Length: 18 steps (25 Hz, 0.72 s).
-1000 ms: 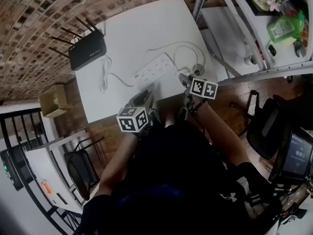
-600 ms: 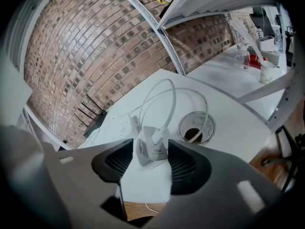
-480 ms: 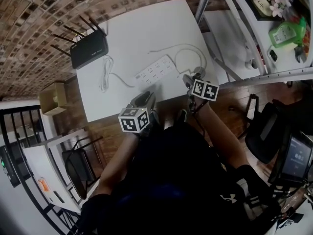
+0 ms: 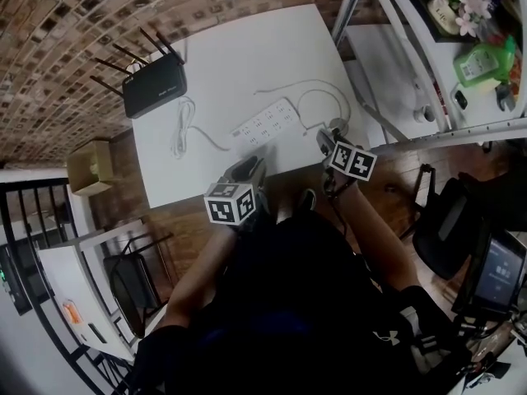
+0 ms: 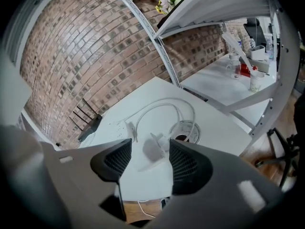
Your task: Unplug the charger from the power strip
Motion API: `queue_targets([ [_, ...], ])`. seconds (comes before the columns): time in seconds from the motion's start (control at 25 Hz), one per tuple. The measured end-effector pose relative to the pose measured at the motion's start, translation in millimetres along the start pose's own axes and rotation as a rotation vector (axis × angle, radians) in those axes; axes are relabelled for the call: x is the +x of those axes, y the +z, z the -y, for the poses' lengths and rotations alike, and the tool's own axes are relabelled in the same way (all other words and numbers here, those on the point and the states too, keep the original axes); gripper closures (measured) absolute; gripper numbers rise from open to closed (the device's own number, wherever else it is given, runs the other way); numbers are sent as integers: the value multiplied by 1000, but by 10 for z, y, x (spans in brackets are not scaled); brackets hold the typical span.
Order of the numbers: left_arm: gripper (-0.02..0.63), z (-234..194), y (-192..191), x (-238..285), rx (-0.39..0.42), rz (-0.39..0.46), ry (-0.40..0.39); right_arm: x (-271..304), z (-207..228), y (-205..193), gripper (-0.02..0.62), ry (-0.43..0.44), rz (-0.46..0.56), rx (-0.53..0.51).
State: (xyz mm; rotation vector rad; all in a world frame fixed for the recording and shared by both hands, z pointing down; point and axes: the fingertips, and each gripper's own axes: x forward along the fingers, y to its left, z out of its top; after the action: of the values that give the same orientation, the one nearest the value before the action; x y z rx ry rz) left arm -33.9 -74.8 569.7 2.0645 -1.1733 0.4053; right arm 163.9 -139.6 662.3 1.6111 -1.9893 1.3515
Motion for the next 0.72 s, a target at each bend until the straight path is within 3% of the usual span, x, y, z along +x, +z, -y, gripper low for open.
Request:
queue_targets([
  [0.24,514,41,30,-53,11,14,-23,-216,-183,51,350,38,43,5],
  [0.32,514,59,57,-93,16,24,-29,-311,-315,73,392,78,62,5],
  [0.44,517,130,148,-182,16,48,-47,-496,-557,152,559,143,103,-11],
  [0.56,517,268,327,-328,29,99,-82,-711,-797,238,572,194,139,-56],
  [0.72,523,422,546,-519,119,162,-98,-1005,-1179,330,584,282,190,-171],
])
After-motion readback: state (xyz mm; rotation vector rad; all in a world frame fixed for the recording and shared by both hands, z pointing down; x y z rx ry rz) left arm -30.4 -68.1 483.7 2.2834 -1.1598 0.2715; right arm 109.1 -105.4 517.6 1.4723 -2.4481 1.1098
